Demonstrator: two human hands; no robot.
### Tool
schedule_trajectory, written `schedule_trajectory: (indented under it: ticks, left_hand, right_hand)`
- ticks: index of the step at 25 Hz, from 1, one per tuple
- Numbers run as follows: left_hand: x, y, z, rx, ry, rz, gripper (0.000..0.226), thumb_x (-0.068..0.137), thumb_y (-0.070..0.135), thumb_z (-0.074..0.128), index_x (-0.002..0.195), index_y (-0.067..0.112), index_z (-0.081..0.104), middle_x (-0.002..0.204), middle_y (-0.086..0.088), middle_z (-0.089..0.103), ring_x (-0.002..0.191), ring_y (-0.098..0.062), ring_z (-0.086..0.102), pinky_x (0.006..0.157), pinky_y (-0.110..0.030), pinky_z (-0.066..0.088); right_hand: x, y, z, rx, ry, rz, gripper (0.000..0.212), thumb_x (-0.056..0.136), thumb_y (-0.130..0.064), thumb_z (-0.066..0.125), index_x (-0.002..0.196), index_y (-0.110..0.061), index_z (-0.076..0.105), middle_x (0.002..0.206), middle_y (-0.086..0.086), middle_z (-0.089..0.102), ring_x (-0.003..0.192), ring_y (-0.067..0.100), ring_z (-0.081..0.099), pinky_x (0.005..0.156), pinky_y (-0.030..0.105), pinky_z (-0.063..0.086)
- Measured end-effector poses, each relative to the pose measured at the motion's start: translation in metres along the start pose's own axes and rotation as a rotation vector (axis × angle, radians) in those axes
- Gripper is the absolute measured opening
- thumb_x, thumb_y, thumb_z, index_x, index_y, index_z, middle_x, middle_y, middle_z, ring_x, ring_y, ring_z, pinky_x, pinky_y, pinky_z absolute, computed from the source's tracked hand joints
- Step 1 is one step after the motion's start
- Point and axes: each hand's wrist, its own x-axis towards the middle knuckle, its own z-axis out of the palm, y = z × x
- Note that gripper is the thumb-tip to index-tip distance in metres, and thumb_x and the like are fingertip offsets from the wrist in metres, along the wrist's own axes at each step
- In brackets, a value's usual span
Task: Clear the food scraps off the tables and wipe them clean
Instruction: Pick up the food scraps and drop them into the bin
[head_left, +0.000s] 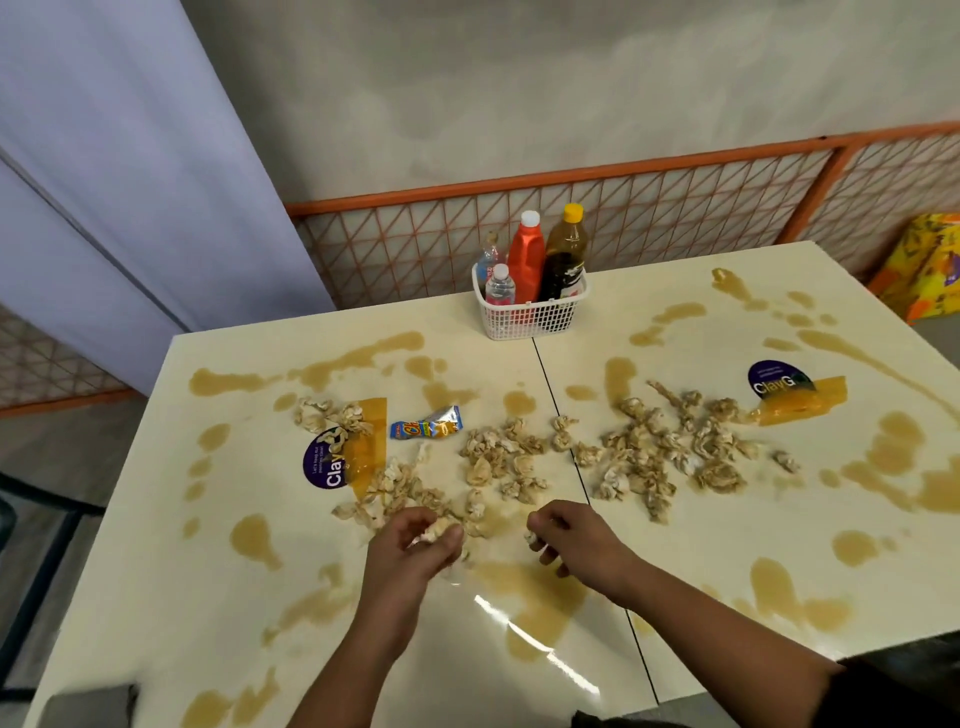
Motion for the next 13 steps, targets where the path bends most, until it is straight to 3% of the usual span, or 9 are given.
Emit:
schedule_trajectory:
  ticks: [4,7,9,13]
  left_hand:
    - [-0.018,-0.007,0.049,-0.030,-0.052,-0.011,0.023,0.086,0.002,0.072,0.104,0.008,0.059,0.086,-0.006,0.076,0.082,-0.027,0.072,0.081,-0.039,0.055]
    - [-0.036,-0.024,0.098,0.017,-0.177,-0.012,0.012,0.096,0.008,0.061,0.108,0.009,0.064,0.074,-0.011,0.059,0.063,-0.020,0.057,0.068,-0.035,0.047]
    - [-0.049,-0.036,0.131,0.091,-0.249,-0.016,0.019,0.104,0.013,0.046,0.111,0.006,0.063,0.067,-0.006,0.043,0.058,-0.018,0.044,0.062,-0.034,0.038]
    - [-0.075,-0.051,0.196,0.191,-0.359,-0.017,0.037,0.107,0.031,0.036,0.111,0.002,0.060,0.065,-0.001,0.031,0.054,-0.017,0.033,0.057,-0.031,0.030]
  right_hand:
    - [-0.028,0.034,-0.051,0.330,0.006,0.003,0.016,0.095,-0.006,0.068,0.108,0.002,0.067,0.093,0.021,0.071,0.079,0.023,0.069,0.079,0.033,0.060]
    - [-0.063,0.080,-0.099,0.449,0.077,0.012,0.024,0.088,0.000,0.075,0.111,0.002,0.069,0.090,0.021,0.071,0.083,0.028,0.072,0.087,0.039,0.061]
    - [-0.089,0.117,-0.132,0.537,0.167,0.045,0.022,0.086,0.000,0.077,0.107,0.003,0.071,0.086,0.019,0.069,0.083,0.030,0.072,0.083,0.036,0.061]
    - [-0.139,0.200,-0.192,0.720,0.365,0.153,0.018,0.092,-0.010,0.071,0.095,0.008,0.070,0.081,0.017,0.067,0.075,0.024,0.067,0.073,0.031,0.058]
